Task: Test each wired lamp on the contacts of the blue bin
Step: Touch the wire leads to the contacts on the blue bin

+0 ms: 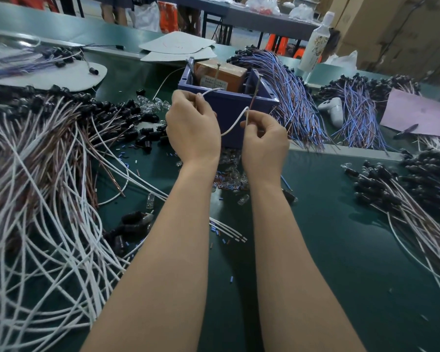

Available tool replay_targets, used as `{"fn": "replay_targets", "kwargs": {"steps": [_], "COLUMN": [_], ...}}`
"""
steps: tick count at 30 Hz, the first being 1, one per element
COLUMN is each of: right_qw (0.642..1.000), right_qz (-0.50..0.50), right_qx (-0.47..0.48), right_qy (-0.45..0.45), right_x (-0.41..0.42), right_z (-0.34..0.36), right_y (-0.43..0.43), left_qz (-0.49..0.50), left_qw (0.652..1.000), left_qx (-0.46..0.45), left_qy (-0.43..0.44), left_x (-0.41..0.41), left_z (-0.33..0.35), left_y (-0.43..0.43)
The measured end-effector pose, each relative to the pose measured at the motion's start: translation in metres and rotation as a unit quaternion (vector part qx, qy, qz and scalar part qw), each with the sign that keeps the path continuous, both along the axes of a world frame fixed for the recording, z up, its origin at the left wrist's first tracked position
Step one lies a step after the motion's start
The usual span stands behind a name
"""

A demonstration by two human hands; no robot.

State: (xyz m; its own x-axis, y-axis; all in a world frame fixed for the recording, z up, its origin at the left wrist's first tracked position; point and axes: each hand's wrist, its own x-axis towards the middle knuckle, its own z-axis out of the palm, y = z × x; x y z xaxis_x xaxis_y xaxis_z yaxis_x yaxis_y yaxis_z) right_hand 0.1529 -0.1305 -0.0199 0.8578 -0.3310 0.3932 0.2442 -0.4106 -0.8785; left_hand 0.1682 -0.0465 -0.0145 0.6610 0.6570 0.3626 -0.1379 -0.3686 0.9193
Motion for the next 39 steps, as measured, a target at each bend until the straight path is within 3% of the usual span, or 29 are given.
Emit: {"fn": "replay_targets", "kwargs": {"steps": [16,30,34,36,39], "right_qw": [1.000,0.999,0.999,0.991,0.988], "right_qz": [0.011,0.018,0.040,0.092,0.129], "right_qx": [-0.003,-0.012,0.029,0.073,0.027], "right_qy": [-0.013,-0.025,0.009,0.060,0.081], "right_x": [0.001,0.001,0.003,0.003,0.000], "right_z": [-0.003,-0.005,-0.004,-0.004,0.001], "right_y": [0.000,-0.002,0.000,-0.001,-0.007], "left_qz": [0.046,0.024,-0.029,-0.058,-0.138], "left_qw": [0.999,1.000,0.990,0.967,0.913], "left_qx": [0.001,-0.013,-0.128,-0.235,-0.367], "left_qy": [-0.002,-0.011,-0.051,-0.080,-0.110], "left_x": [0.005,0.006,0.001,-0.004,-0.011], "left_z": [-0.002,-0.002,0.002,0.010,0.025], "left_y": [0.003,0.002,-0.003,-0.004,-0.001]}}
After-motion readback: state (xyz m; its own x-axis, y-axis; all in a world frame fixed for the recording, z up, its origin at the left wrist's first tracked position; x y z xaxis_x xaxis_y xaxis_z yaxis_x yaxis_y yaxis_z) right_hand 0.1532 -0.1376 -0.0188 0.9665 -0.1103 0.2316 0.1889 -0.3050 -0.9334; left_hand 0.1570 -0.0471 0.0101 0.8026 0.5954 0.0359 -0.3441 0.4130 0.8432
